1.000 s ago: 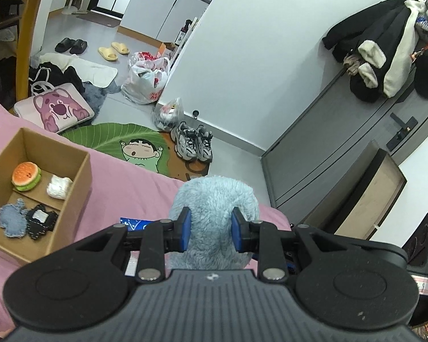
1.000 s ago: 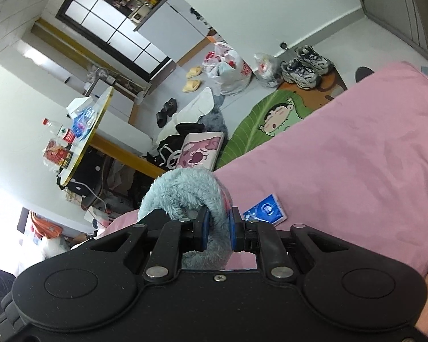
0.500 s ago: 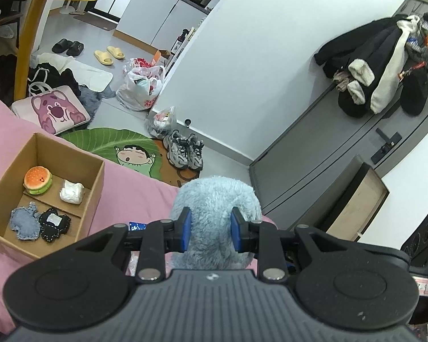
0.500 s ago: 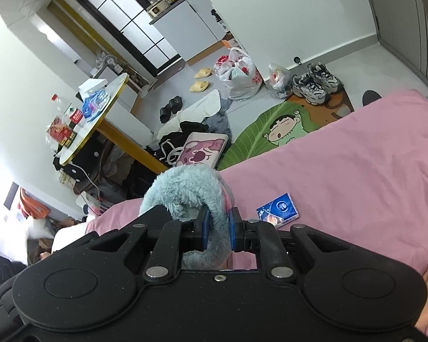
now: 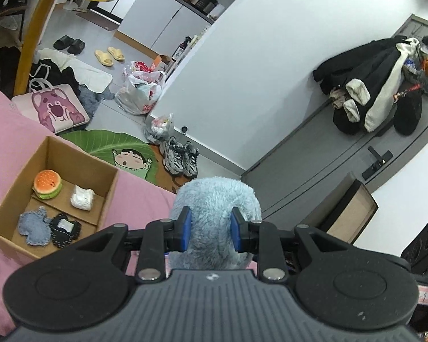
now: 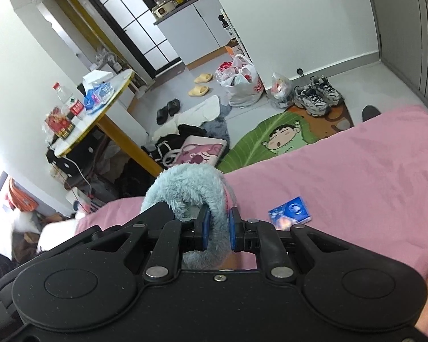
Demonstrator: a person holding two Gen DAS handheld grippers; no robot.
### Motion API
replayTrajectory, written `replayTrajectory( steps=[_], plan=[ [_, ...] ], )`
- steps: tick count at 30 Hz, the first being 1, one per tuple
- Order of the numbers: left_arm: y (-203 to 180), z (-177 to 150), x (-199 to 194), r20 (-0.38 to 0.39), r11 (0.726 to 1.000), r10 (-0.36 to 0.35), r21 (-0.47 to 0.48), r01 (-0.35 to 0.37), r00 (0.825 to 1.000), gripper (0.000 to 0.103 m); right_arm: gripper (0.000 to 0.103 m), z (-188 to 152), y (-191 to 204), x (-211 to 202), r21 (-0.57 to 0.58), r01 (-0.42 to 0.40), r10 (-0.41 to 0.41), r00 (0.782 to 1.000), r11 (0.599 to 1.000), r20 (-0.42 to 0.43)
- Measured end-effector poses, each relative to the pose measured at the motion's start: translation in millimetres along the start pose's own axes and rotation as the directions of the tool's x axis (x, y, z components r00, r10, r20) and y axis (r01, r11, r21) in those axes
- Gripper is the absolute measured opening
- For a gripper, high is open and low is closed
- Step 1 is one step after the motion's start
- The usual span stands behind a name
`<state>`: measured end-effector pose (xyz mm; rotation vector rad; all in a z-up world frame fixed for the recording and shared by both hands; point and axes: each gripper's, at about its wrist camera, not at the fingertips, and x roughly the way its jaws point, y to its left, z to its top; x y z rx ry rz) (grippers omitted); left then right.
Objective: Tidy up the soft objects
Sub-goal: 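Lift the grey plush with both grippers and carry it over the box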
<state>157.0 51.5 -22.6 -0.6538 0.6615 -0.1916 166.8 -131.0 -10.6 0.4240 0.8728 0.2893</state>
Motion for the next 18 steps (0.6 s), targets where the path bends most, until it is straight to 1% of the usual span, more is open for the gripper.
replayTrajectory(
  steps=[8, 18],
  plan=[
    [33, 17, -9, 0.007, 1.0, -0.014, -0.027, 0.014, 1.0, 0.027, 0.014, -1, 25, 16, -0.007, -0.032, 0.032, 0.999, 0.999, 0.003],
    [74, 35, 0, -0.006, 0.999, -0.001, -0.052, 0.001, 1.0, 0.027, 0.014, -8, 46, 53, 0.002, -0.037, 0.037, 0.999, 0.999, -0.016]
  ],
)
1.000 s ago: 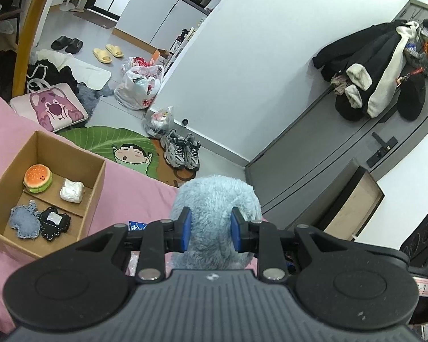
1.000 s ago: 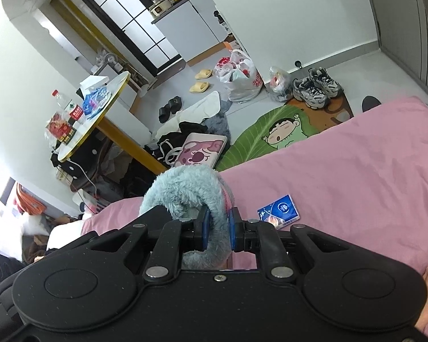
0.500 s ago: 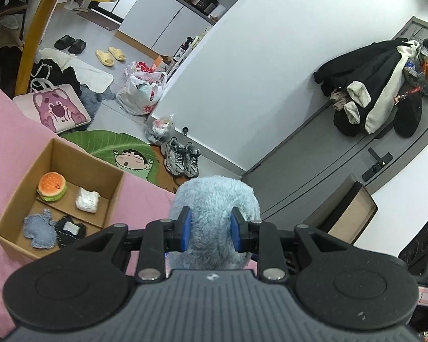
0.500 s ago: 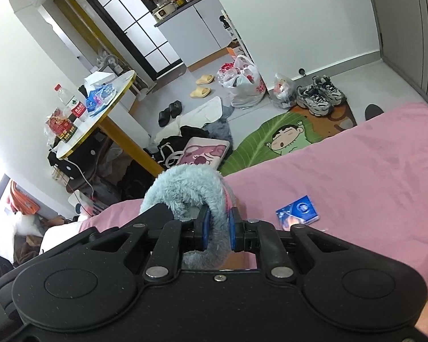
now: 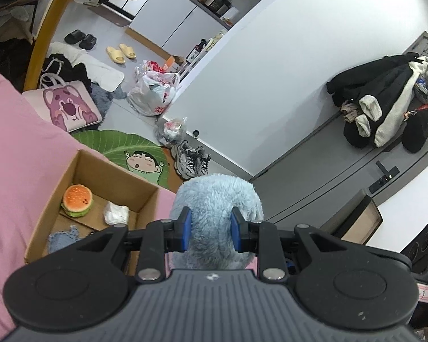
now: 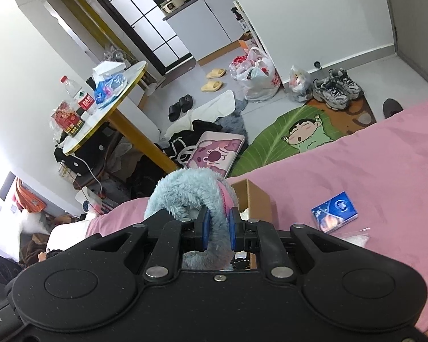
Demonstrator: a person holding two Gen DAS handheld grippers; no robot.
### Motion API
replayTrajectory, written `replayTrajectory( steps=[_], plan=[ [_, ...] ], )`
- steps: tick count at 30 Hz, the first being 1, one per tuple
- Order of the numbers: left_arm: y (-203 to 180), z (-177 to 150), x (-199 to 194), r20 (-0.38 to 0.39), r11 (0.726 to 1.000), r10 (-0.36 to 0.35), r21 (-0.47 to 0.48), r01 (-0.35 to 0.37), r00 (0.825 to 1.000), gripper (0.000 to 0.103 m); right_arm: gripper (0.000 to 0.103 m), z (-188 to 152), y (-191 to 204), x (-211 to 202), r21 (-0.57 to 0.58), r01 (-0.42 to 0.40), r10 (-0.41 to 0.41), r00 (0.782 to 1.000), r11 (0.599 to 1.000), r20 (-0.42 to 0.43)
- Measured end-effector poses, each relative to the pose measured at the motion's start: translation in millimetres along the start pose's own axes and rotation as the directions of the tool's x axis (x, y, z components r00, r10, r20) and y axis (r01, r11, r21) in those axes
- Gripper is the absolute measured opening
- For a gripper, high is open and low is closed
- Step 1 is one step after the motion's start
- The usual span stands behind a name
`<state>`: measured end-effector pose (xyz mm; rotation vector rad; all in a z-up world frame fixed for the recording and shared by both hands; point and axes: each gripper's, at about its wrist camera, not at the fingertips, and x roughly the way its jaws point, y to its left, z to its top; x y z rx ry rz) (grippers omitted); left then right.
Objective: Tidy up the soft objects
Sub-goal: 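Lift the grey plush with both grippers and carry it over the box, then open both grippers to release the grey plush into the box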
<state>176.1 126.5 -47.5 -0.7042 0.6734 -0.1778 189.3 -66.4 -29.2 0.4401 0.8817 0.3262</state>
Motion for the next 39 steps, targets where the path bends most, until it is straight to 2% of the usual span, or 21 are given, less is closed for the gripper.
replayTrajectory(
  steps=[17, 20, 22, 24, 25, 27, 28, 33, 39],
  plan=[
    [76, 14, 38, -0.009, 0.99, 0.063, -0.123, -0.064, 0.998, 0.027, 0.014, -7, 13, 82, 0.007, 0.003, -0.002, 0.997, 1.0, -0.083],
    [81, 18, 42, -0.009, 0.99, 0.076, -0.118, -0.076, 0.997, 0.027, 0.014, -6, 14, 93, 0.012, 0.003, -0.002, 0.996, 1.0, -0.094],
    [82, 21, 45, -0.007, 0.99, 0.102, -0.102, -0.102, 0.995, 0.029, 0.022, -6, 16, 98, 0.002, 0.004, -0.004, 0.995, 1.0, -0.102],
    [77, 22, 47, -0.007, 0.984, 0.169, -0.06, -0.169, 0.986, 0.031, 0.028, -5, 15, 101, -0.001, 0.007, -0.007, 0.994, 1.0, -0.106],
    [76, 23, 48, -0.014, 0.981, 0.19, -0.047, -0.19, 0.982, 0.034, 0.038, -6, 15, 102, -0.002, 0.019, -0.019, 0.994, 1.0, -0.111],
    [76, 25, 48, -0.027, 0.976, 0.213, -0.048, -0.215, 0.977, 0.047, 0.048, -6, 13, 101, -0.001, 0.046, -0.045, 0.992, 0.999, -0.12],
    [75, 25, 46, -0.025, 0.973, 0.225, -0.047, -0.226, 0.974, 0.053, 0.048, -6, 12, 100, 0.003, 0.046, -0.045, 0.992, 0.999, -0.12],
    [63, 24, 33, 0.001, 0.968, 0.249, -0.018, -0.249, 0.968, 0.069, 0.048, -7, 12, 89, 0.02, 0.038, -0.035, 0.992, 0.999, -0.124],
    [44, 26, 21, 0.001, 0.969, 0.247, 0.012, -0.247, 0.969, 0.073, 0.057, -3, 13, 70, 0.01, 0.05, -0.049, 0.99, 0.999, -0.13]
  ],
)
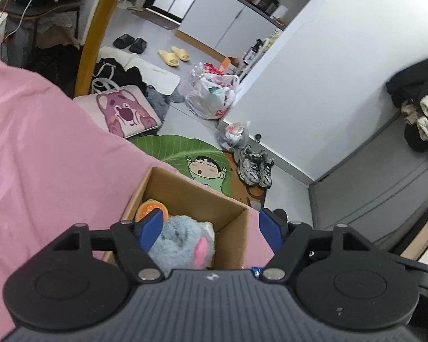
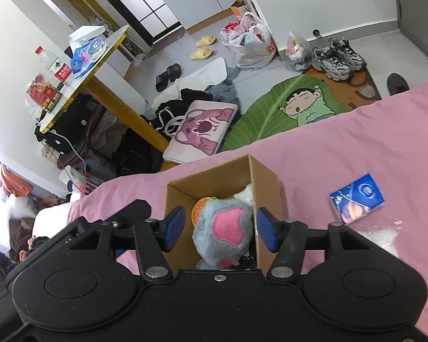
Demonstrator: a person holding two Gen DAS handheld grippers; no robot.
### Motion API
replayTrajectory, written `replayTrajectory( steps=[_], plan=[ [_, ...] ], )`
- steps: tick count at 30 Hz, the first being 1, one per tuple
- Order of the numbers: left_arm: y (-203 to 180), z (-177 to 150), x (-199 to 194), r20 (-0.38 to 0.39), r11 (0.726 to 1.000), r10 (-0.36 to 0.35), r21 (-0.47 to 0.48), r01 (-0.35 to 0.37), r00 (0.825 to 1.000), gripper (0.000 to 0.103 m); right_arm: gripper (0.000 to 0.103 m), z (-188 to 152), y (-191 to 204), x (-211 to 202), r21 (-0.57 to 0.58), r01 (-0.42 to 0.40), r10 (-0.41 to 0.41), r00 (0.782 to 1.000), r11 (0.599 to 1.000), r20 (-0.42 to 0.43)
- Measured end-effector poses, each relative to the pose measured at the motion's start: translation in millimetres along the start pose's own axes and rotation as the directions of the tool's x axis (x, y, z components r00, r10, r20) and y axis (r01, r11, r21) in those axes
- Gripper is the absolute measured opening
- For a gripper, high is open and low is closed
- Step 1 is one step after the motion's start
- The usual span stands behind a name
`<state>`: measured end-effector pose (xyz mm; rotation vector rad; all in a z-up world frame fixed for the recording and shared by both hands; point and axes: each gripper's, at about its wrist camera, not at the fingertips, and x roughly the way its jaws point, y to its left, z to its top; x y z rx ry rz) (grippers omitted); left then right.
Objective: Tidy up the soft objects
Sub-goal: 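Open both grippers to release the grey plush into the box, then move left gripper to the blue tissue pack while right gripper approaches the bead bag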
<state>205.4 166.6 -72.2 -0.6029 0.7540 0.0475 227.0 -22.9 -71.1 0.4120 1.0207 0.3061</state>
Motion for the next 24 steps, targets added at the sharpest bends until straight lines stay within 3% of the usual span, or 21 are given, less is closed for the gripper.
replayTrajectory(
  steps=[5, 15, 21, 24],
  plan=[
    [-17, 2, -13, -0.009, 1.0, 0.007, 0.03, -0.007, 1.0, 0.083, 0.064, 3, -3, -21, -0.021, 0.01, -0.01, 1.0, 1.0, -0.001],
    [-53, -4, -33, -0.006, 0.994, 0.017, 0.109, -0.016, 1.0, 0.091, 0.078, 12, -16, -68, -0.086, 0.045, -0.04, 0.998, 0.995, 0.053],
    [-70, -9, -46, 0.032, 0.99, 0.027, 0.134, -0.031, 0.999, 0.102, 0.085, 15, -30, -87, -0.112, 0.06, -0.054, 0.997, 0.992, 0.055],
    [-78, -11, -50, 0.044, 0.991, 0.023, 0.133, -0.029, 0.999, 0.102, 0.088, 16, -37, -97, -0.134, 0.057, -0.05, 0.997, 0.989, 0.051]
  ],
)
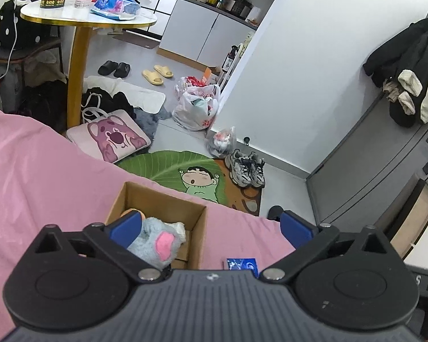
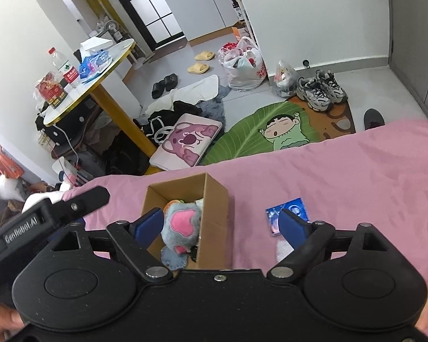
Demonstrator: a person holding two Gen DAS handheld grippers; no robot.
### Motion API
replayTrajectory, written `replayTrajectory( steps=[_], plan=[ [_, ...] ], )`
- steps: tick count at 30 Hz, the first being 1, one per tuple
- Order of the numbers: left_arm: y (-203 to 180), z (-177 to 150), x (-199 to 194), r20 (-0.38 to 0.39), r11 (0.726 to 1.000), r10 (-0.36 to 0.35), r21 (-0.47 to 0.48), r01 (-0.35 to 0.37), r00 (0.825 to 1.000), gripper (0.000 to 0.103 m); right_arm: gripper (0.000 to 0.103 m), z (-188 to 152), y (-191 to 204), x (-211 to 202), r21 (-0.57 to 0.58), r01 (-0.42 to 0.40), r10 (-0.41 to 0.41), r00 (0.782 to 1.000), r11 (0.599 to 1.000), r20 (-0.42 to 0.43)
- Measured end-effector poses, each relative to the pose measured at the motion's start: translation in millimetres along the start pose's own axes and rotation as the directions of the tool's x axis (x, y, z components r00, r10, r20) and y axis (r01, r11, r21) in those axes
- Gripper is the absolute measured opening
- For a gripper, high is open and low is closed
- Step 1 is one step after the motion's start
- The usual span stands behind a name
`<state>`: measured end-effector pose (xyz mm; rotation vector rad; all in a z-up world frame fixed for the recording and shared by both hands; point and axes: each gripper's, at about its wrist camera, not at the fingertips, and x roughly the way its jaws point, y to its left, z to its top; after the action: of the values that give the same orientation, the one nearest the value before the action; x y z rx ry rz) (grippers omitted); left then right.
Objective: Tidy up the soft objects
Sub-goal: 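Move left gripper to the blue tissue pack while right gripper approaches the bead bag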
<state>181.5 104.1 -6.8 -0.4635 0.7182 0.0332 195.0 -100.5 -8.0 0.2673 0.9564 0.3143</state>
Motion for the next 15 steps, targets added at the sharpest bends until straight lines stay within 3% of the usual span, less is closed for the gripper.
replayTrajectory(
  steps=[6, 15],
  plan=[
    [-19, -8, 1, -0.011, 0.999, -0.006, 0.042, 0.006, 1.0, 0.102, 0.092, -6, -22, -13, -0.037, 0.005, -0.005, 1.0, 0.999, -0.009],
    [-51, -37, 13, -0.026, 0.996, -0.02, 0.091, 0.022, 0.999, 0.102, 0.092, -25, -64, -13, 0.042, -0.027, 0.028, 0.999, 0.999, -0.025]
  ],
)
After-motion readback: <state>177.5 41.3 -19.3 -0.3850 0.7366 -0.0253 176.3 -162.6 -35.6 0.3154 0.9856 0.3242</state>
